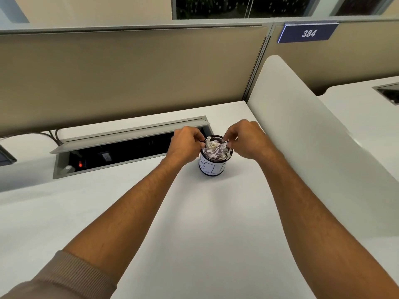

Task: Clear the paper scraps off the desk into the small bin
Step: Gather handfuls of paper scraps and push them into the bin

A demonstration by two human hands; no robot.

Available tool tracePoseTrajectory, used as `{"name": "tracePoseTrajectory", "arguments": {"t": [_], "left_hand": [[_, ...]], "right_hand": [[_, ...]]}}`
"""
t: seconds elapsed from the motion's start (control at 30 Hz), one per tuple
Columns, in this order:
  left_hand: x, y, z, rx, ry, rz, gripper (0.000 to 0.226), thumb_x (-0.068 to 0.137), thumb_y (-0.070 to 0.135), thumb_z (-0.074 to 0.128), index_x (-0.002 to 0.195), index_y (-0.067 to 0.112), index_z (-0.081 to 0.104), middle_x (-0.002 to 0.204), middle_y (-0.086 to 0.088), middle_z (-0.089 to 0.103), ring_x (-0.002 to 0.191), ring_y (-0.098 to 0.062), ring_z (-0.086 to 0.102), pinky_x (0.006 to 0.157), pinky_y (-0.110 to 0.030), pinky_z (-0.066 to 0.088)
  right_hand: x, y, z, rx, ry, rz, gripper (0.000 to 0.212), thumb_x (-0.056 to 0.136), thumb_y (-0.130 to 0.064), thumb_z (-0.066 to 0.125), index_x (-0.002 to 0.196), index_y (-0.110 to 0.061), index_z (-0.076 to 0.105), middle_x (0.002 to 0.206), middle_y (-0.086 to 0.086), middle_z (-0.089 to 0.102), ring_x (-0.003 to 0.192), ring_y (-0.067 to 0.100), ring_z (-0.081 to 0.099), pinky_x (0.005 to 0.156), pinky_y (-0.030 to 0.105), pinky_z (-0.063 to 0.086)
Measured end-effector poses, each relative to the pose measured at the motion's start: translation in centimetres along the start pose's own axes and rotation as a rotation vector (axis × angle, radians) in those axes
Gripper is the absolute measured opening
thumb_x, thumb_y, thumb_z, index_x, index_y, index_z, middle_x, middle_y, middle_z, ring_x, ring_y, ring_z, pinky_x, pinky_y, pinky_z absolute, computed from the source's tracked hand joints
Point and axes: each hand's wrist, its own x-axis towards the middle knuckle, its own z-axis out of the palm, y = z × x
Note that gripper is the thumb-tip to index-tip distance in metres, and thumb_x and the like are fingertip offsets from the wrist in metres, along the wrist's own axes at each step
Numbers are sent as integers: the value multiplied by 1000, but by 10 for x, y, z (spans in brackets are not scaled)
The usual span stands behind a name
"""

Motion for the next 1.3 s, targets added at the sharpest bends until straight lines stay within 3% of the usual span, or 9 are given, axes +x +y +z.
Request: {"name": "tracePoseTrajectory", "arguments": {"t": [0.1,0.33,0.67,0.87,0.93,1.07,1.2,1.3], "left_hand": [[0,-1,1,1,-3,11,11,82,12,74,91,20,71,87,-6,69,84,-23,68,76,-40,59],[0,-1,5,50,-14,38,12,84,11,70,82,22,75,81,0,70,78,-20,68,71,-38,60],[-1,-1,6,26,-15,36,11,86,12,70,95,15,76,92,-4,73,79,-21,69,75,-38,60],[-1,-4,5,-1,1,10,10,86,13,70,82,21,74,87,-5,71,76,-21,69,74,-38,60],[-1,-5,6,-3,8,-1,18,85,13,70,73,26,69,86,-5,69,78,-22,69,72,-38,60],[-1,-6,5,-46,37,-37,25,82,12,73,65,27,62,83,-6,67,78,-24,68,68,-39,60],[-4,-5,3,-104,39,-44,11,83,13,74,75,17,67,83,-8,68,63,-18,71,65,-36,61],[-4,-5,3,-101,45,-45,12,82,14,75,75,19,68,83,-6,69,74,-18,70,70,-37,61]], "right_hand": [[-5,2,15,-20,-68,58,29,76,-13,77,104,-18,70,103,13,65,92,26,60,72,26,43],[-1,-17,28,-226,42,31,30,86,-7,66,115,-10,64,114,17,58,98,32,59,71,29,41],[7,-32,49,-275,-77,-12,32,88,-19,67,117,-7,59,113,16,58,98,30,59,73,31,43],[7,-28,25,-188,-27,16,29,84,-10,68,112,-13,67,114,13,56,97,31,57,81,34,49],[7,-27,19,-155,46,4,25,84,-9,67,108,-15,70,111,12,60,88,26,55,76,31,48],[8,-30,22,-19,23,-32,20,81,-22,75,100,-17,74,98,6,67,88,22,59,73,27,48],[10,-28,41,-114,-68,-62,19,83,-21,72,102,-19,74,98,10,66,80,25,57,69,29,49],[15,-29,52,-224,-100,-76,17,87,-15,66,104,-15,71,100,13,64,77,25,53,67,29,45]]}}
